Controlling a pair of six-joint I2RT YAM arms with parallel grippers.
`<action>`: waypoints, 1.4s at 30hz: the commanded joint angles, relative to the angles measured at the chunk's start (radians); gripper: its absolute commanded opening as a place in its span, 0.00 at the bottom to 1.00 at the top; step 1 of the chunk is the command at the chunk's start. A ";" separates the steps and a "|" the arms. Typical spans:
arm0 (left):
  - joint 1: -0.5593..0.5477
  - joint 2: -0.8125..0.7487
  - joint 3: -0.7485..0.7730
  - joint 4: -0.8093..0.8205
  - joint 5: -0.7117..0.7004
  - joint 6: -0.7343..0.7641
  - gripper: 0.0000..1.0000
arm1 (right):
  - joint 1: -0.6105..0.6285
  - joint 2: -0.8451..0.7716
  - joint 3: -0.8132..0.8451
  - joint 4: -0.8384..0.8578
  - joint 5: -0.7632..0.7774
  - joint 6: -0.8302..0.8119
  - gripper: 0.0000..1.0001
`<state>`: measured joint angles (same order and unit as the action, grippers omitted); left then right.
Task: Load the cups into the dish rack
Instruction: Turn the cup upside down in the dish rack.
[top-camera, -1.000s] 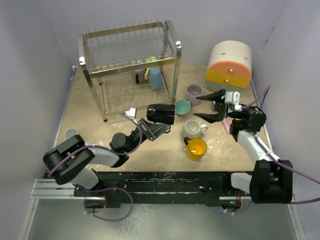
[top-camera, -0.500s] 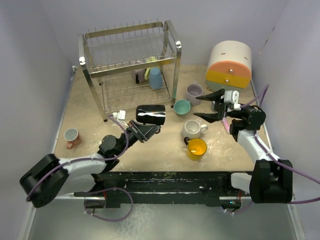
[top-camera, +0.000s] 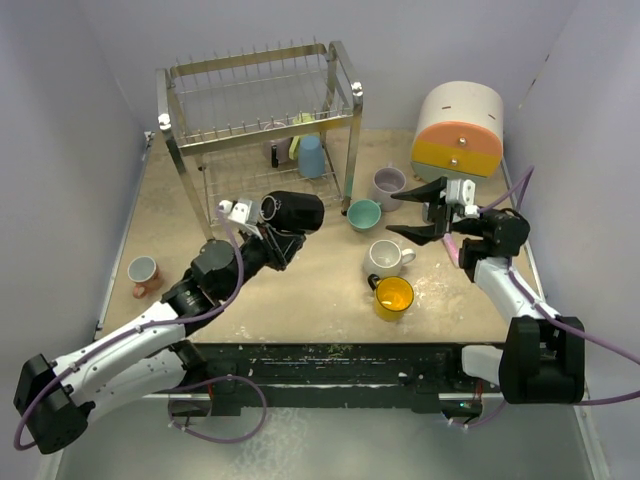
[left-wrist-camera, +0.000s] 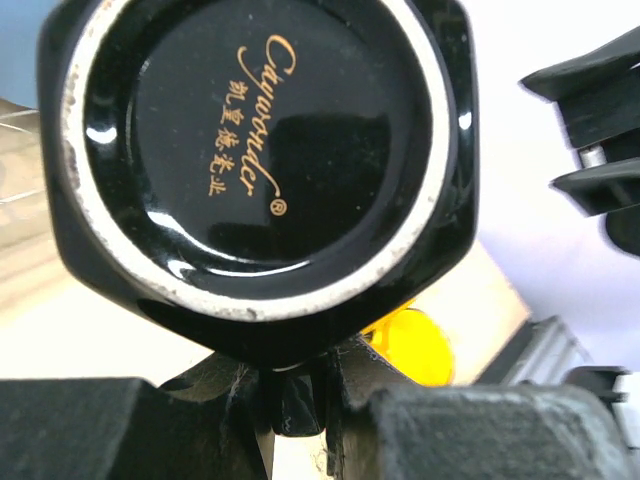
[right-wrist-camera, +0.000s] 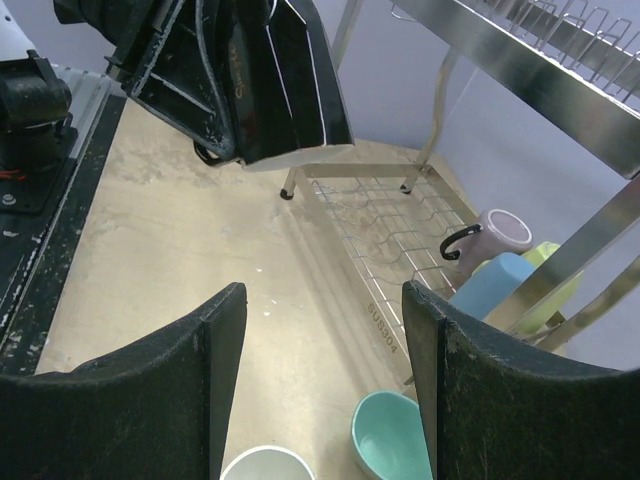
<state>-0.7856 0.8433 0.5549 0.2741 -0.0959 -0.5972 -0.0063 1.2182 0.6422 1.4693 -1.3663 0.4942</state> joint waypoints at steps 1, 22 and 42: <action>0.003 0.010 0.115 -0.049 -0.086 0.215 0.00 | 0.003 -0.007 0.046 -0.003 -0.012 -0.036 0.65; 0.187 0.330 0.200 0.176 -0.057 0.367 0.00 | 0.003 -0.019 0.067 -0.160 -0.017 -0.132 0.64; 0.417 0.706 0.373 0.294 0.148 0.320 0.00 | 0.001 -0.019 0.082 -0.239 -0.024 -0.179 0.64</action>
<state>-0.3840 1.5295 0.8303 0.3969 0.0021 -0.2695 -0.0063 1.2171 0.6750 1.2251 -1.3808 0.3397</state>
